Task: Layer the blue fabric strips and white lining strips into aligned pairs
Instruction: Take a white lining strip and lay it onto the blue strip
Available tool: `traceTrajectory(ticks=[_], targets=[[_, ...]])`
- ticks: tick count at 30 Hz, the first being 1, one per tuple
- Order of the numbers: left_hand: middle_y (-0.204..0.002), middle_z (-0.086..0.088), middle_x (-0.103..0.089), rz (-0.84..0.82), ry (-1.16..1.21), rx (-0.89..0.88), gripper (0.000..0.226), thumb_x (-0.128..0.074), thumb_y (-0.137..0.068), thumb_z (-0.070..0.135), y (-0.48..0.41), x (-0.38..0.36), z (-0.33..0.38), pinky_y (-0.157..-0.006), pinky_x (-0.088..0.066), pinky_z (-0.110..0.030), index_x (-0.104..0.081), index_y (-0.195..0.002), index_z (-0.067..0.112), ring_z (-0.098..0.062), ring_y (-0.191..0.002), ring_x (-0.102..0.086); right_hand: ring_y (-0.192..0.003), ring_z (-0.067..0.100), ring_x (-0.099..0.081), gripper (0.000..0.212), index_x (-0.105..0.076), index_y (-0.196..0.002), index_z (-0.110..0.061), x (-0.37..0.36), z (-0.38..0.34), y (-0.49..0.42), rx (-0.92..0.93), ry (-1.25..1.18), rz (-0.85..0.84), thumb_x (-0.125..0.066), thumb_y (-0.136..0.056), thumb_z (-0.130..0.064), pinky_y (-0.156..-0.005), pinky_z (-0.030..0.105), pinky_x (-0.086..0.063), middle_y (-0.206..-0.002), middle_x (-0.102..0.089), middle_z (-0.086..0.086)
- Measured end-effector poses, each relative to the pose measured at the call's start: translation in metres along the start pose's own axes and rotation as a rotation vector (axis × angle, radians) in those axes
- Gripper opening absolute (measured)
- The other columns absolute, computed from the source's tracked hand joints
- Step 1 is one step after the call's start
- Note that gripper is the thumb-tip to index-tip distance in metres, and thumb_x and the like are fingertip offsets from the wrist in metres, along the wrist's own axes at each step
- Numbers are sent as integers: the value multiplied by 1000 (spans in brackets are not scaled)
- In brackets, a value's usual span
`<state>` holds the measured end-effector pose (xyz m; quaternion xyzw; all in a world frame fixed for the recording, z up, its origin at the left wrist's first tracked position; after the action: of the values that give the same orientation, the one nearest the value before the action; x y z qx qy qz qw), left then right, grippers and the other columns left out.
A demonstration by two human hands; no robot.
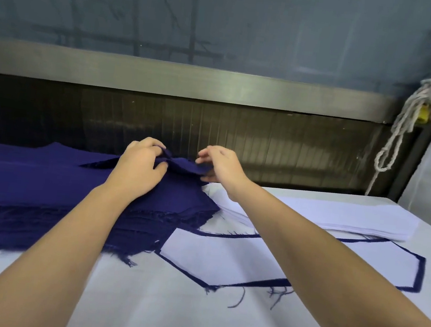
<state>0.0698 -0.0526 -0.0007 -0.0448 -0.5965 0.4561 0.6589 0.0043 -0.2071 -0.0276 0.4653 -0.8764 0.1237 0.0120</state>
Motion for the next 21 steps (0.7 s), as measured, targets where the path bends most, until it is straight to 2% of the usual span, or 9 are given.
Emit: traceTrajectory(ticks=[4, 9, 11, 13, 15, 17, 21], targets=[[-126, -1, -52, 15, -21, -57, 23, -54, -92, 15, 5, 3, 18, -89, -32, -26, -65, -109, 3, -26, -112, -45, -67, 12, -61, 24, -60, -74, -16, 18, -2, 14, 57, 82, 21, -52, -91, -1, -56, 15, -51, -73, -63, 2], [-122, -3, -51, -8, -54, -143, 29, -50, -95, 12, 23, -4, 41, -90, -32, -22, -64, -120, 11, -23, -112, -44, -71, 15, -60, 26, -59, -74, -17, 64, -5, 36, 113, 108, 158, -60, -84, 7, -69, 23, -52, -72, -63, 4], [-124, -2, -51, -44, -115, -207, 31, -48, -96, 13, 32, -13, 53, -92, -35, -24, -63, -122, 14, -20, -112, -43, -70, 14, -60, 28, -60, -73, -15, 82, -6, 46, 113, 93, 178, -57, -82, 11, -67, 20, -52, -72, -63, 5], [-121, -4, -56, -43, -165, -288, 30, -52, -93, 7, 40, -15, 72, -88, -42, -31, -66, -118, 14, -23, -109, -47, -67, 10, -59, 32, -60, -72, -13, 100, -5, 59, 108, 100, 174, -51, -81, 16, -60, 16, -51, -70, -63, 5], [-103, -11, -67, -18, -211, -444, 30, -67, -76, -8, 49, -14, 98, -72, -51, -38, -74, -101, 8, -32, -90, -58, -64, 8, -59, 36, -60, -71, -12, 118, -3, 72, 108, 126, 177, -45, -79, 20, -56, 15, -50, -69, -62, 5], [-81, -12, -69, 34, -306, -614, 36, -79, -54, -14, 59, -15, 118, -56, -52, -35, -76, -83, 6, -31, -68, -62, -62, 5, -59, 37, -60, -70, -11, 137, 0, 84, 105, 146, 194, -43, -79, 21, -55, 14, -50, -68, -62, 5], [-68, -4, -67, 17, -463, -741, 43, -85, -37, -10, 73, -22, 129, -49, -45, -28, -75, -74, 10, -25, -56, -59, -59, 0, -60, 38, -60, -70, -11, 177, 9, 107, 83, 188, 241, -43, -80, 21, -57, 14, -51, -68, -64, 4]])
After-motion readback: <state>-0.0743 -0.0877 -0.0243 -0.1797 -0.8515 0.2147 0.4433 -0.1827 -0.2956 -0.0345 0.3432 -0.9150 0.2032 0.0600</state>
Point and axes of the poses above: each hand's wrist, its own y-axis away from the middle knuckle, its own x-axis out of the back of the hand, z = x × y, the point moved 8 cm from there along -y, towards the middle knuckle
